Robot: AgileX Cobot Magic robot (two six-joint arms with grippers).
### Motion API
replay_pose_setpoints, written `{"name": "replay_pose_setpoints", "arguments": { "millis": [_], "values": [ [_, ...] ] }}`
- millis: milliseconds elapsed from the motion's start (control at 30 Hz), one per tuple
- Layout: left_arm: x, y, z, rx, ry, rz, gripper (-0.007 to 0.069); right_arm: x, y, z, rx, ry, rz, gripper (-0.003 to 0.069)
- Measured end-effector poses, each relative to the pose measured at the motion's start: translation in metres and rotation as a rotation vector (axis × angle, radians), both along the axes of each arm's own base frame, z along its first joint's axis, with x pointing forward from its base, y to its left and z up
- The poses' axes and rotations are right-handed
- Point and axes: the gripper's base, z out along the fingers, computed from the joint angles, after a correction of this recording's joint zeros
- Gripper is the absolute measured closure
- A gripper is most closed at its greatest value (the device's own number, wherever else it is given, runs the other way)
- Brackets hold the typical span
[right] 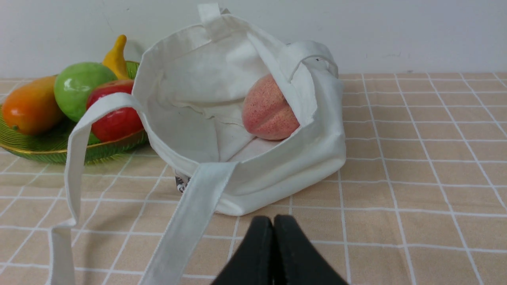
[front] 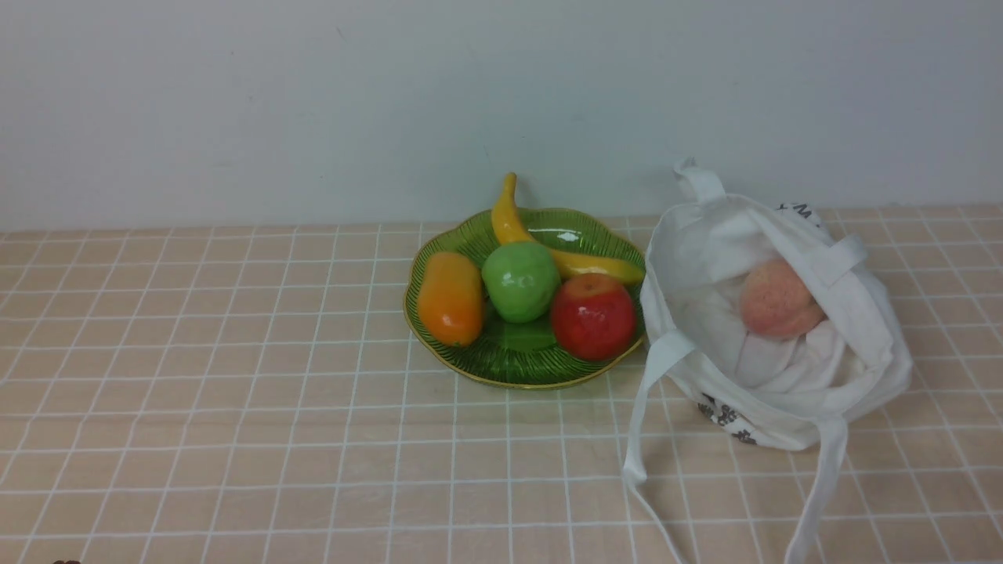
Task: Take the fruit out of the bag on the brown coffee tablecloth and place them on the plate.
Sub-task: 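Reach into the cloth bag and grasp the peach with the right gripper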
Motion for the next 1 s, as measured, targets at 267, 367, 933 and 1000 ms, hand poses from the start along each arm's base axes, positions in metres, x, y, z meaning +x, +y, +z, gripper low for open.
{"name": "replay_pose_setpoints", "arguments": {
  "millis": [267,367,933,1000],
  "values": [
    [0.0,0.0,0.0,0.0,0.0,0.0,0.0633,-0.001,0.013,0.004,0.932,0.113,-0.031,0.0673],
    [0.0,0.0,0.0,0.0,0.0,0.0,0.0633,-0.001,0.014,0.006,0.995,0.11,-0.029,0.0673],
    [0.0,0.0,0.0,0.0,0.0,0.0,0.0633,0.038,0.018,0.129,0.222,0.14,0.093,0.0673],
    [0.0,0.0,0.0,0.0,0.0,0.0,0.0633,0.056,0.02,0.128,0.174,0.256,0.089,0.0673]
  ]
}}
